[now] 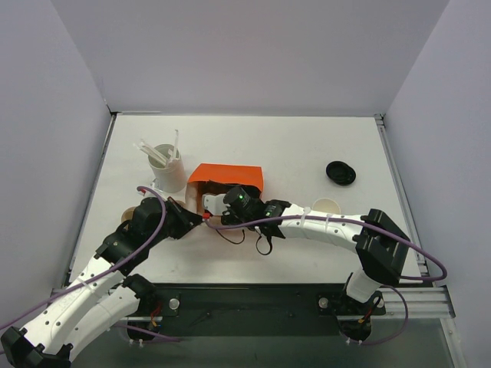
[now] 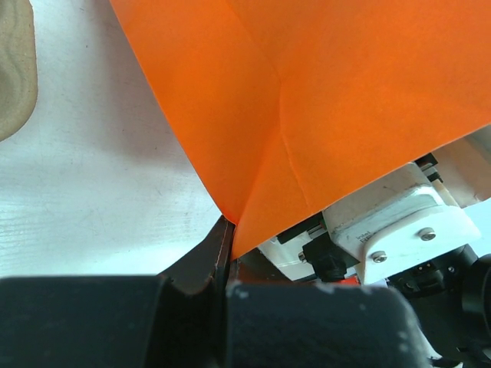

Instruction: Pack the takeout coffee

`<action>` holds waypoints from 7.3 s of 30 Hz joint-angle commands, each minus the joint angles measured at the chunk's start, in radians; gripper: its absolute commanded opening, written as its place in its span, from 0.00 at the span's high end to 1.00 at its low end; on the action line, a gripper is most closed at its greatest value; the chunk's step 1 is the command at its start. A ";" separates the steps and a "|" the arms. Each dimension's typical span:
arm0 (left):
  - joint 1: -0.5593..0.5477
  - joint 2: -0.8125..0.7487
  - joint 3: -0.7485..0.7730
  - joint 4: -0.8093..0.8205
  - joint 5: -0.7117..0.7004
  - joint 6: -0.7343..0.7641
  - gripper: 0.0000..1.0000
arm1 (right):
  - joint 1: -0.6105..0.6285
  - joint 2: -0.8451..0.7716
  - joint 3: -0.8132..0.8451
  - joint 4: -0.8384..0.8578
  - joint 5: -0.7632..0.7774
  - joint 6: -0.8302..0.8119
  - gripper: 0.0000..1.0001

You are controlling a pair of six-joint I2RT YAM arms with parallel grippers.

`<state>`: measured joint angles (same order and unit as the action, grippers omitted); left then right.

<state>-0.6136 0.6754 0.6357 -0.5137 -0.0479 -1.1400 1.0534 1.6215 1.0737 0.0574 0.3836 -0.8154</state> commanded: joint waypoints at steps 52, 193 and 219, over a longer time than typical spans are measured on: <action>-0.023 0.024 0.042 0.112 0.048 -0.029 1.00 | -0.105 0.046 0.026 -0.002 -0.041 0.093 0.37; 0.345 0.657 0.823 -0.241 -0.291 0.655 0.27 | -0.296 -0.733 0.321 -0.751 -0.518 0.990 0.00; 0.422 1.052 0.966 0.192 -0.033 1.008 0.54 | -0.297 -0.670 0.454 -0.820 -0.462 0.943 0.02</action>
<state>-0.1925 1.7077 1.5105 -0.3790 -0.0875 -0.1699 0.7589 0.9569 1.4891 -0.7403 -0.1104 0.1474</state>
